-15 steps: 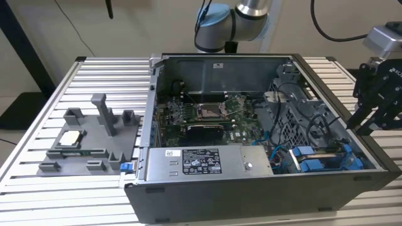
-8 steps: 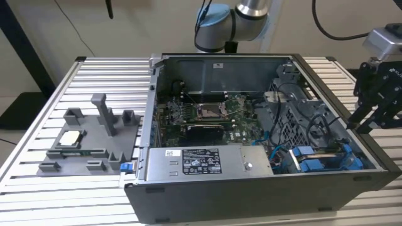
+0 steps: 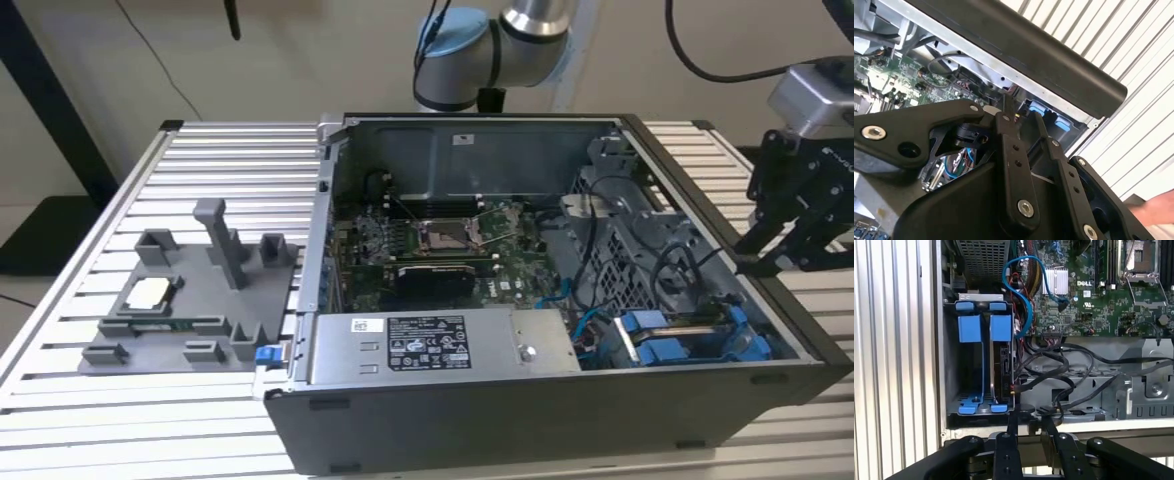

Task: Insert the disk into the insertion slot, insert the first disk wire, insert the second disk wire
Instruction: 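Insert the second disk wire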

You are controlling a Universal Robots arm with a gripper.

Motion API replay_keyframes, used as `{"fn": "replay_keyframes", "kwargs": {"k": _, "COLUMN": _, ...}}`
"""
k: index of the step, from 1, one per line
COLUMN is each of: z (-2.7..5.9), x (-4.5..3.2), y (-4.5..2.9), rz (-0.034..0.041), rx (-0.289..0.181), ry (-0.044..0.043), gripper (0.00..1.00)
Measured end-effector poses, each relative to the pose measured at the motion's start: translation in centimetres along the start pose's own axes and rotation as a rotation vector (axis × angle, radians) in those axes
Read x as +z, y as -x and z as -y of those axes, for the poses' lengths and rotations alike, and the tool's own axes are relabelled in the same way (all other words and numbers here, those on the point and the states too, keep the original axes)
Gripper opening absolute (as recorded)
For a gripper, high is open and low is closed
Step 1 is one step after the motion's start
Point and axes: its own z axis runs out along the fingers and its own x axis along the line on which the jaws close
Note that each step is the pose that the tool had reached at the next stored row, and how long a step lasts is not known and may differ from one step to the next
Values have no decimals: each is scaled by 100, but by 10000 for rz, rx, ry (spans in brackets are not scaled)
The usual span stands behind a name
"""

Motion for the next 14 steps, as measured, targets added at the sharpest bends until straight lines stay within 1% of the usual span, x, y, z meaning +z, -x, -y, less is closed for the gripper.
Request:
{"fn": "replay_keyframes", "kwargs": {"k": 5, "z": 5, "x": 29, "y": -3, "rz": 297, "rx": -8, "ry": -30, "gripper": 33}}
{"fn": "replay_keyframes", "kwargs": {"k": 7, "z": 6, "x": 36, "y": -4, "rz": 390, "rx": -9, "ry": -33, "gripper": 33}}
{"fn": "replay_keyframes", "kwargs": {"k": 8, "z": 6, "x": 37, "y": -4, "rz": 411, "rx": -9, "ry": -32, "gripper": 33}}
{"fn": "replay_keyframes", "kwargs": {"k": 9, "z": 6, "x": 37, "y": -3, "rz": 412, "rx": -9, "ry": -33, "gripper": 31}}
{"fn": "replay_keyframes", "kwargs": {"k": 10, "z": 6, "x": 37, "y": -4, "rz": 413, "rx": -8, "ry": -33, "gripper": 23}}
{"fn": "replay_keyframes", "kwargs": {"k": 14, "z": 8, "x": 37, "y": -6, "rz": 414, "rx": -9, "ry": -32, "gripper": 23}}
